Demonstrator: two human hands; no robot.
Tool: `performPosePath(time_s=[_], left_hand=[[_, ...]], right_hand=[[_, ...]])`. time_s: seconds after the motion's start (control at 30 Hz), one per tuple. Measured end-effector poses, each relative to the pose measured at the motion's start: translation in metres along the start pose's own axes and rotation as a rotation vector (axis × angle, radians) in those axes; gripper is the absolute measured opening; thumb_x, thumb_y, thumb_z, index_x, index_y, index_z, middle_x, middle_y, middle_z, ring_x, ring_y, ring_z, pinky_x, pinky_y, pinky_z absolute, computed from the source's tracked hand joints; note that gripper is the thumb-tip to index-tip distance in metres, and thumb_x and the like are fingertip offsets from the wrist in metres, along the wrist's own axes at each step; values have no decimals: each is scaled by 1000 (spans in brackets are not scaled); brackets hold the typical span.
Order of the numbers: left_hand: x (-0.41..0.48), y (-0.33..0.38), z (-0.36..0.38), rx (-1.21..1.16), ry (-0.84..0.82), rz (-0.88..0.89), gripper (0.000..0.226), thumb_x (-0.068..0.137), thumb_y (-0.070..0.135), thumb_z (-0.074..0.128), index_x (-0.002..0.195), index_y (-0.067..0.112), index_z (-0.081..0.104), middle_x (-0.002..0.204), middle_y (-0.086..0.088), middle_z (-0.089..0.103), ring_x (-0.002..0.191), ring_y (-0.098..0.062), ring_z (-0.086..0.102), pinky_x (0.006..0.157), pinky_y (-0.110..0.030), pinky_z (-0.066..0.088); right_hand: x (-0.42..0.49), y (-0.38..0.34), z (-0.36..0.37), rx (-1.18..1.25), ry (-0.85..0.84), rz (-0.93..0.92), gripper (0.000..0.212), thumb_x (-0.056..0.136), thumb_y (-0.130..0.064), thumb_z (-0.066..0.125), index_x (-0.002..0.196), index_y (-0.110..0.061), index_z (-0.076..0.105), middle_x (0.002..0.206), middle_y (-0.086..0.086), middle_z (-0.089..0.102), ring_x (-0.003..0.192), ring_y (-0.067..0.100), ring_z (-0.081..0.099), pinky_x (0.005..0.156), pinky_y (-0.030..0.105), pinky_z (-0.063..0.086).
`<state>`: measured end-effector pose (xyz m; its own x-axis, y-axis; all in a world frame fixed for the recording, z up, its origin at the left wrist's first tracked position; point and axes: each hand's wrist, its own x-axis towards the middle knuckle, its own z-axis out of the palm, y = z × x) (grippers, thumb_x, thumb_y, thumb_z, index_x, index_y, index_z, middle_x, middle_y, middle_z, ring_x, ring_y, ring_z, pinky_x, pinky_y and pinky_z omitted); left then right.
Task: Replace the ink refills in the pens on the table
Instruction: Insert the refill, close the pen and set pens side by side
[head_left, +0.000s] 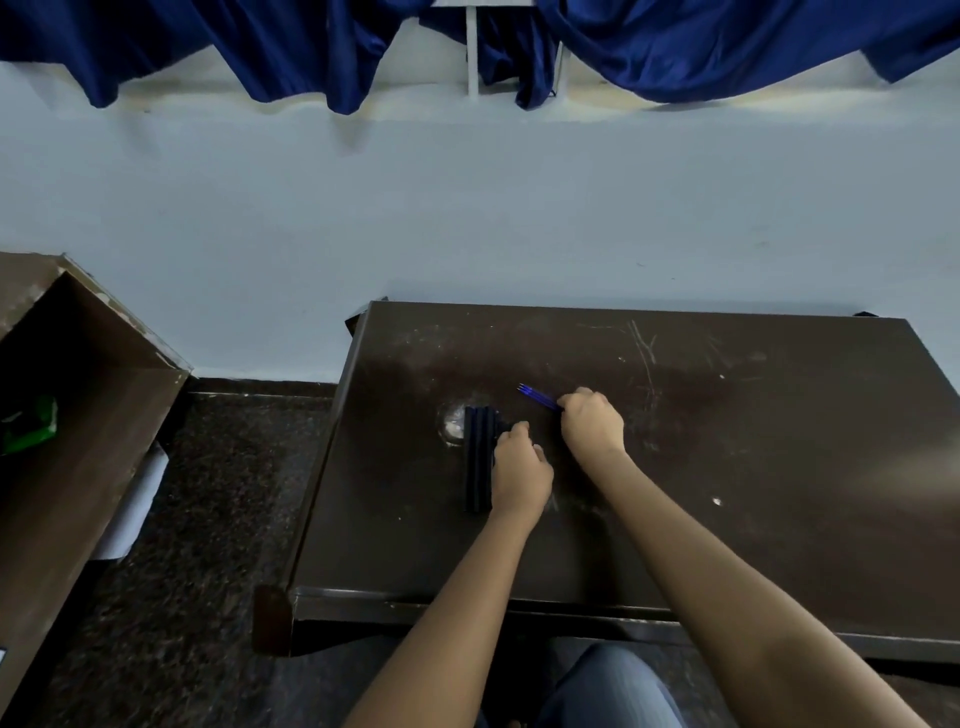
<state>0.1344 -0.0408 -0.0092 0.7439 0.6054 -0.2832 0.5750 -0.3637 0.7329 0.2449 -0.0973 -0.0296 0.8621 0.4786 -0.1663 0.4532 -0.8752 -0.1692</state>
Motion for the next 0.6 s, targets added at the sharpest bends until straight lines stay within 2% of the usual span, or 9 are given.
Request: performPosePath(time_s=[0.17, 0.4, 0.47, 0.6], left_hand=[[-4, 18, 21, 36, -219, -38, 56, 93, -1, 44, 147, 8, 34, 138, -15, 44, 120, -26, 51, 103, -32, 42], [-14, 28, 36, 98, -333, -17, 57, 95, 3, 40, 150, 13, 30, 145, -14, 35, 129, -29, 44, 107, -34, 36], [-16, 28, 38, 119, -346, -10, 57, 96, 4, 40, 150, 16, 29, 145, -13, 34, 128, -29, 45, 107, -36, 36], [-16, 29, 39, 157, -362, -4, 56, 97, 6, 40, 150, 18, 28, 146, -13, 33, 129, -29, 43, 107, -37, 36]], right_hand=[[-35, 26, 3, 137, 26, 155, 28, 92, -8, 47, 109, -8, 69, 109, 12, 60, 102, 31, 60, 77, 38, 52], [-66, 37, 7, 274, 31, 218, 23, 92, -15, 53, 106, -7, 69, 105, 14, 62, 94, 31, 63, 73, 35, 48], [-70, 37, 9, 292, 26, 214, 23, 94, -15, 52, 107, -7, 69, 105, 13, 62, 92, 29, 64, 70, 31, 47], [-72, 37, 8, 336, 23, 200, 23, 95, -15, 52, 108, -7, 68, 106, 14, 62, 92, 27, 64, 72, 31, 50]])
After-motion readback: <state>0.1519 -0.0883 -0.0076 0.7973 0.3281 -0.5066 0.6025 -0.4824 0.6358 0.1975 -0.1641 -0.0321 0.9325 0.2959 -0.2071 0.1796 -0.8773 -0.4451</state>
